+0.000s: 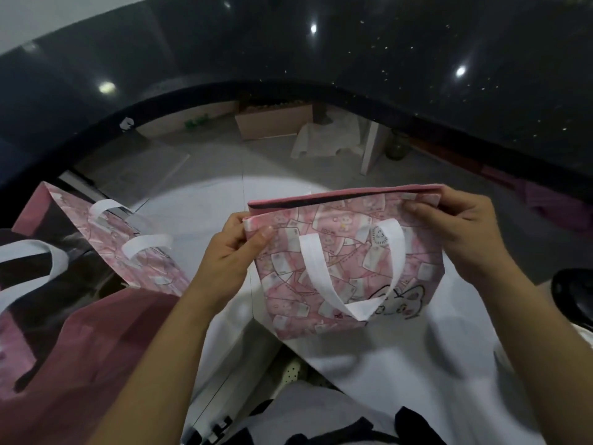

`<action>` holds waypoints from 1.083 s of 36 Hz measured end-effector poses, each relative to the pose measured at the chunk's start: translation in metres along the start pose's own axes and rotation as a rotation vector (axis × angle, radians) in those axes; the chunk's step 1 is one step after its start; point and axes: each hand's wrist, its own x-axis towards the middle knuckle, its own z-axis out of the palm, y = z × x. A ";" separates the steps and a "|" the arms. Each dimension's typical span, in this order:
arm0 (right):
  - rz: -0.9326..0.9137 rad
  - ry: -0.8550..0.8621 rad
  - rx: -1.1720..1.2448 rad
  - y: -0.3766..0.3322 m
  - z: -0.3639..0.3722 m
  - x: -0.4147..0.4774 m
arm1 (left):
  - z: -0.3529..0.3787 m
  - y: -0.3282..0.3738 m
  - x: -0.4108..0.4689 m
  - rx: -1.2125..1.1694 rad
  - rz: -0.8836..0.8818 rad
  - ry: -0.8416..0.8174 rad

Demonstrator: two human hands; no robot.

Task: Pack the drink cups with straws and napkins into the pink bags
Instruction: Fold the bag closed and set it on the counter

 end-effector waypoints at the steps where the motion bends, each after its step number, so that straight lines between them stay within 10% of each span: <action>1: 0.009 0.031 0.018 0.000 0.001 0.000 | 0.001 0.000 0.001 -0.010 0.000 0.028; 27: 0.087 0.130 -0.012 0.017 -0.010 0.001 | 0.001 -0.013 0.023 -0.073 0.025 0.180; 39: 0.073 -0.365 -0.156 0.003 -0.043 0.008 | -0.025 -0.005 0.022 0.214 0.082 -0.143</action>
